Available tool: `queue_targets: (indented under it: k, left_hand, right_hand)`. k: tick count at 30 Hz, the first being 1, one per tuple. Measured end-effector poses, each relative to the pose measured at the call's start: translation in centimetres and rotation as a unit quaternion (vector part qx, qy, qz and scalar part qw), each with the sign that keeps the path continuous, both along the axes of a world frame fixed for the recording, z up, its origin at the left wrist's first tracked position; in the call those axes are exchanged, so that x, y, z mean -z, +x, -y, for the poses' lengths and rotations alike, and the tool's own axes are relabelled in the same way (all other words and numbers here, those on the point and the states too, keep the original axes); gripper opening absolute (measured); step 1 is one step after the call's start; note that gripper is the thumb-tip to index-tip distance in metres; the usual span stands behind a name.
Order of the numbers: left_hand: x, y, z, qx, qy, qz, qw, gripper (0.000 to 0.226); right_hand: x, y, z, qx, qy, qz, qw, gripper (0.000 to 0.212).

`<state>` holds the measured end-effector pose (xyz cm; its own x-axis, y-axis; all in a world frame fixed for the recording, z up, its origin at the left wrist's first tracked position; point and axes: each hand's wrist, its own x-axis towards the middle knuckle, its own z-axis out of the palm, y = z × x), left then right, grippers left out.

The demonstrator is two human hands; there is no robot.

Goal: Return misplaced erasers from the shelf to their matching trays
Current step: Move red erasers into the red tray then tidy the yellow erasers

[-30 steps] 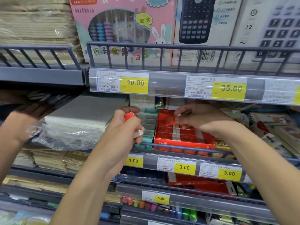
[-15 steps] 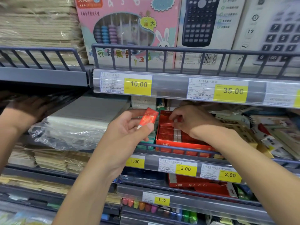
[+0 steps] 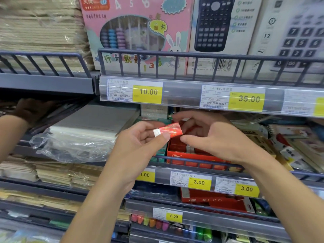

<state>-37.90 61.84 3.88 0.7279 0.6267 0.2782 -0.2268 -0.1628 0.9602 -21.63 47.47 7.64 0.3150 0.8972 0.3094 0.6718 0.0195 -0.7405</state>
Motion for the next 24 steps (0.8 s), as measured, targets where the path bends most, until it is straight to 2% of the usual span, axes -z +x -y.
queue_targets:
  k: [4,6,9,11,13,16,20,24]
  left_hand:
    - [-0.1,0.7,0.5,0.004,0.033,-0.012,0.999,0.016]
    - [0.1,1.2,0.7,-0.039,0.106,-0.035,0.993,0.013]
    - [0.9,1.3,0.7,-0.119,0.323,-0.095,0.934,0.021]
    - [1.4,1.2,0.7,-0.09,0.433,-0.117,0.889,0.036]
    - [1.9,1.3,0.7,-0.047,0.505,-0.134,0.852,0.045]
    - [2.5,1.4,0.7,-0.038,0.552,-0.138,0.821,0.044]
    - [2.9,1.6,0.5,-0.057,0.564,-0.113,0.816,0.043]
    - [3.1,1.7,0.4,-0.063,0.569,-0.101,0.814,0.045]
  right_hand:
    - [0.0,-0.7,0.4,0.048,0.023,0.094,0.994,0.029]
    - [0.0,-0.2,0.6,0.103,-0.016,0.123,0.987,0.026]
    - [-0.2,1.4,1.2,0.166,-0.017,0.097,0.981,0.016]
    - [-0.3,2.7,1.6,0.207,-0.048,0.079,0.974,0.017]
    - [-0.1,4.0,2.0,0.238,-0.093,0.11,0.961,0.013]
    - [0.6,5.0,2.1,0.234,-0.126,0.159,0.951,0.011]
    - [1.5,5.4,1.1,0.227,-0.141,0.214,0.94,0.013]
    - [1.8,5.6,0.3,0.243,-0.148,0.23,0.931,0.012]
